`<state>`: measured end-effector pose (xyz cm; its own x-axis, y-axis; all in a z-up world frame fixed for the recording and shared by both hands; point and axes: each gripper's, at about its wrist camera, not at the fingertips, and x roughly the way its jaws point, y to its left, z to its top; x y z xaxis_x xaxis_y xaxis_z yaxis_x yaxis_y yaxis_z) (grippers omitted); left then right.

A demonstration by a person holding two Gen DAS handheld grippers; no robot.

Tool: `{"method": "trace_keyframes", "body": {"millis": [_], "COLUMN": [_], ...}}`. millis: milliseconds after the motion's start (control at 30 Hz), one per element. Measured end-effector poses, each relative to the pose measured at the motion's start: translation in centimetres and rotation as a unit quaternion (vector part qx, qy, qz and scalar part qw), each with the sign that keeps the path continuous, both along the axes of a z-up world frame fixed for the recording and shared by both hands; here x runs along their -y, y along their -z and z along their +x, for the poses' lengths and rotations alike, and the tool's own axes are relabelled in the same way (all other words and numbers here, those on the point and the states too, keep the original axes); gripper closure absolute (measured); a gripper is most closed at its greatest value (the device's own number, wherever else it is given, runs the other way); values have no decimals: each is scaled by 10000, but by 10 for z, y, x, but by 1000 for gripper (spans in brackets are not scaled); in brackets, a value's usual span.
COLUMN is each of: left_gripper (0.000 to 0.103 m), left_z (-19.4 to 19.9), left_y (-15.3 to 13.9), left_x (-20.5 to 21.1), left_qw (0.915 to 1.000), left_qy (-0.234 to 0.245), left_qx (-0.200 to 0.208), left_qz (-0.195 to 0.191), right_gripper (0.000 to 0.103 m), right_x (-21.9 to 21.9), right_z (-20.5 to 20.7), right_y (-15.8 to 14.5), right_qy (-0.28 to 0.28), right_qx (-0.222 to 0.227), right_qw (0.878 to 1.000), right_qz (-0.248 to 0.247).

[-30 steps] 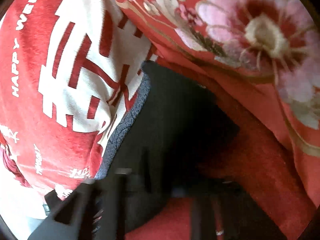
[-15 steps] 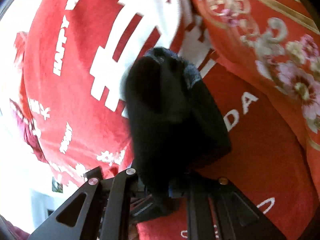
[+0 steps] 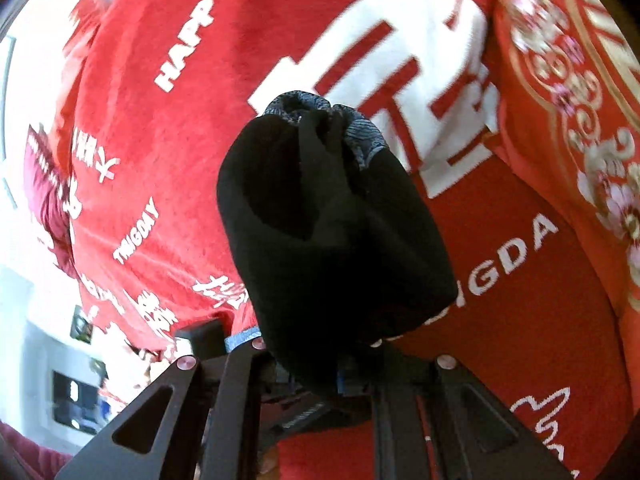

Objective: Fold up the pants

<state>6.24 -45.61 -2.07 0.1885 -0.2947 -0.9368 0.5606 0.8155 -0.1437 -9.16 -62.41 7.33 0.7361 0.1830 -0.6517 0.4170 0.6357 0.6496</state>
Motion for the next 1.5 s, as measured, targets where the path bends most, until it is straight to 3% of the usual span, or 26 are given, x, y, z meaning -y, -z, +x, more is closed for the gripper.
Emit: {"method": "trace_keyframes", "body": {"millis": [333, 467, 600, 767, 867, 933, 1067, 1200, 1267, 1333, 1400, 1467, 1500], "left_gripper": [26, 26, 26, 26, 26, 26, 26, 26, 26, 26, 26, 26, 26], "left_z": [34, 42, 58, 72, 75, 78, 83, 85, 86, 87, 88, 89, 90], "left_y": [-26, -24, -16, -7, -3, -1, 1, -3, -7, -9, -11, -10, -7], "left_x": [-129, -175, -225, -265, -276, -282, -288, -292, -291, -290, -285, -279, -274], "left_qw": [9989, 9972, 9932, 9901, 9895, 9887, 9873, 9874, 9879, 9883, 9883, 9864, 9841], "left_qy": [-454, -679, -1068, -1276, -1316, -1385, -1493, -1495, -1482, -1470, -1427, -1366, -1298], "left_qx": [-14, -6, 21, 22, 13, -30, -127, -137, -184, -284, -541, -882, -1132], "left_qz": [130, 306, 460, 586, 601, 572, 519, 496, 430, 308, 34, -258, -435], "right_gripper": [89, 89, 88, 84, 82, 75, 45, 43, 43, 42, 42, 42, 42], "right_x": [-90, -146, -206, -258, -276, -290, -323, -349, -346, -327, -290, -258, -246], "right_z": [46, 76, 99, 110, 111, 119, 128, 117, 106, 92, 78, 70, 67], "right_y": [-19, -6, 31, 74, 79, 78, 77, 63, 52, 41, 36, 43, 48], "right_qy": [-721, -1114, -1557, -1787, -1755, -1847, -2115, -2435, -2558, -2513, -2206, -1837, -1655], "right_qx": [-188, -436, -863, -1598, -1741, -1849, -2039, -1827, -1596, -1358, -1153, -1116, -1111], "right_qw": [9944, 9888, 9782, 9540, 9406, 9280, 8999, 8838, 8926, 9176, 9539, 9750, 9799], "right_qz": [-754, -890, -1070, -1799, -2325, -2654, -3223, -3552, -3352, -2765, -1678, -557, -88]}}
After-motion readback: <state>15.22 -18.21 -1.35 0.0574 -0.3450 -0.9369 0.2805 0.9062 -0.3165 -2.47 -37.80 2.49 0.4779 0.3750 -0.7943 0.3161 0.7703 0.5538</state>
